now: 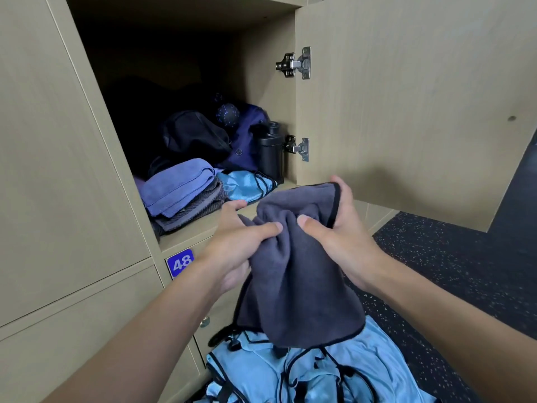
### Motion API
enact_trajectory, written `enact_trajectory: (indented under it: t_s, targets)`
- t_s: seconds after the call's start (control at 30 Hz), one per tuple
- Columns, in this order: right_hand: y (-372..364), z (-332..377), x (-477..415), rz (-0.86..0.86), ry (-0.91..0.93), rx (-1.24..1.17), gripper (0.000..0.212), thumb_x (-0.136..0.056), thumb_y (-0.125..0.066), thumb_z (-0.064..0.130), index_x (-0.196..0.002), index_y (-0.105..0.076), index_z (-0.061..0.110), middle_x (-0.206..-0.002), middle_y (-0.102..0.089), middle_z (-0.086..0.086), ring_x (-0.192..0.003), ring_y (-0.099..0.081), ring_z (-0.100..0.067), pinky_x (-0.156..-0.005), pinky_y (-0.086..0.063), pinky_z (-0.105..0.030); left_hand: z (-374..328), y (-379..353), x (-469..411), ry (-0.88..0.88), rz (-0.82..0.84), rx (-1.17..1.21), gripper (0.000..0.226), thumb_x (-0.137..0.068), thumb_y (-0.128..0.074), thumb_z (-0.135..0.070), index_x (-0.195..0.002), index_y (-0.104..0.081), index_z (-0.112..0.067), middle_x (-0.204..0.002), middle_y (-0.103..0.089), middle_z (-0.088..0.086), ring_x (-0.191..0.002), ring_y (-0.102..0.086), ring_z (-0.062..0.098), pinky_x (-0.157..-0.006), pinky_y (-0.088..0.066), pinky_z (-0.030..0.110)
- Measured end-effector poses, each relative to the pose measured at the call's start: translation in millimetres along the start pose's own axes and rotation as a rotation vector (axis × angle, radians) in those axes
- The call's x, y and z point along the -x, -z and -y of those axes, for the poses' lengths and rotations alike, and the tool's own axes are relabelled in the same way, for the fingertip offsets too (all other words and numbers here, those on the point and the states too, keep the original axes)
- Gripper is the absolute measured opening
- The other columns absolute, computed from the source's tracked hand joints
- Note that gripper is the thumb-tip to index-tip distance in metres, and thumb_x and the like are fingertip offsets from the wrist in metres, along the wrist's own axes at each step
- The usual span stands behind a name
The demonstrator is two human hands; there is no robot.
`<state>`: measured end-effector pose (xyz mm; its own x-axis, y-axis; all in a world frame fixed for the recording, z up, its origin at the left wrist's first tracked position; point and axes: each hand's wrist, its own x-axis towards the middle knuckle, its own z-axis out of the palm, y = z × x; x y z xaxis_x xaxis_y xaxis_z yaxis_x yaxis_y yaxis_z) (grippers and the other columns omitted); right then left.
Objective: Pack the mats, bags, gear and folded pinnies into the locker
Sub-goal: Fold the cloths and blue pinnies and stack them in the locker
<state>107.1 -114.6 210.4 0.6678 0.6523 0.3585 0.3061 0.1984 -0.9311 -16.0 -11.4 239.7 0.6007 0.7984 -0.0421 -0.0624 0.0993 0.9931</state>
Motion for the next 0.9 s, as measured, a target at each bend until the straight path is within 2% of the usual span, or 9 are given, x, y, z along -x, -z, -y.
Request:
enact_trajectory:
  t_s: [0.07,0.13,0.23,0.33,0.47,0.53,0.63,0.73,0.9]
  targets:
    - [-2.0,1.5,3.6,0.15,0.032,0.064,0.083,-0.079,-0.08,0.012,-0.118,-0.024,0.059,-0.129,-0.044,0.032,-0.119,-0.041,0.024,-0.099,-0.035,-0.01,-0.6,-2.3,1.4,-0.04,0.009,-0.005,0.069,-0.081,-0.076,0.004,-0.134,-0.044,-0.025,-0.116,-0.064,0.01,-0.102,-0.068,0.017,-0.093,-0.056,0.034]
    - [-1.3,-0.1,1.2,0.21,0.077,0.143,0.094,-0.075,-0.077,-0.004,-0.13,-0.022,0.049,-0.131,-0.039,0.036,-0.119,-0.037,0.028,-0.096,-0.03,-0.001,-4.5,-1.6,1.7,-0.094,-0.003,-0.016,0.067,-0.084,-0.075,-0.001,-0.135,-0.043,-0.03,-0.119,-0.062,0.009,-0.107,-0.067,0.02,-0.098,-0.054,0.041]
    - [-5.1,-0.1,-6.8,0.1,0.175,0.174,0.072,-0.072,-0.065,-0.014,-0.137,-0.046,0.01,-0.132,-0.06,0.001,-0.125,-0.054,-0.007,-0.104,-0.042,-0.02,-1.1,-1.6,3.8,-0.146,0.034,-0.119,0.074,-0.09,-0.073,-0.021,-0.144,-0.028,-0.046,-0.124,-0.06,-0.008,-0.115,-0.062,0.015,-0.103,-0.049,0.044]
    - [-3.1,4.3,-7.4,-0.093,-0.06,-0.021,0.069,-0.081,-0.066,-0.004,-0.141,-0.037,0.016,-0.112,-0.066,0.001,-0.098,-0.065,-0.006,-0.083,-0.055,-0.022,15.3,-6.7,12.2,-0.103,0.146,-0.175,0.094,-0.088,-0.074,-0.031,-0.147,-0.007,-0.06,-0.118,-0.061,-0.017,-0.114,-0.061,0.007,-0.107,-0.044,0.044]
    - [9.7,-0.5,-18.1,-0.178,-0.338,-0.177,0.06,-0.081,-0.077,0.018,-0.132,-0.049,0.01,-0.109,-0.071,-0.006,-0.095,-0.07,-0.018,-0.077,-0.058,-0.032,25.6,-2.4,9.5,-0.212,0.233,-0.121,0.099,-0.084,-0.073,-0.006,-0.14,-0.017,-0.067,-0.093,-0.065,0.024,-0.097,-0.065,0.025,-0.099,-0.05,0.056]
    - [13.8,5.1,-17.1,-0.101,-0.425,-0.215,0.061,-0.08,-0.079,0.03,-0.132,-0.051,0.014,-0.114,-0.07,-0.007,-0.1,-0.07,-0.02,-0.084,-0.058,-0.037,18.9,0.3,5.6,-0.27,0.113,-0.095,0.085,-0.087,-0.068,0.001,-0.14,-0.032,-0.054,-0.09,-0.064,0.024,-0.084,-0.06,0.025,-0.095,-0.054,0.052]
    - [19.1,9.4,-10.8,-0.003,-0.428,-0.205,0.057,-0.089,-0.071,0.014,-0.138,-0.043,0.025,-0.111,-0.065,-0.001,-0.102,-0.066,-0.021,-0.088,-0.054,-0.037,11.5,7.6,-3.0,-0.285,-0.143,-0.052,0.045,-0.091,-0.065,-0.001,-0.117,-0.055,-0.036,-0.091,-0.062,0.007,-0.078,-0.054,0.022,-0.078,-0.054,0.041]
    - [24.4,8.8,-9.7,-0.048,-0.356,-0.214,0.082,-0.09,-0.069,0.009,-0.15,-0.022,0.04,-0.107,-0.061,0.007,-0.106,-0.064,-0.018,-0.094,-0.052,-0.037,4.0,17.4,-10.8,-0.156,-0.221,-0.026,0.012,-0.094,-0.065,-0.009,-0.095,-0.069,-0.019,-0.096,-0.067,0.003,-0.09,-0.06,0.018,-0.092,-0.052,0.037]
    - [31.3,14.7,-8.8,0.035,-0.349,-0.23,0.072,-0.087,-0.066,-0.007,-0.137,-0.037,0.036,-0.113,-0.063,-0.013,-0.097,-0.065,-0.027,-0.089,-0.052,-0.041,-8.9,30.6,-13.2,-0.026,0.017,0.033,0.056,-0.084,-0.064,0.015,-0.134,-0.054,-0.01,-0.119,-0.066,0.016,-0.108,-0.066,0.022,-0.09,-0.054,0.029]
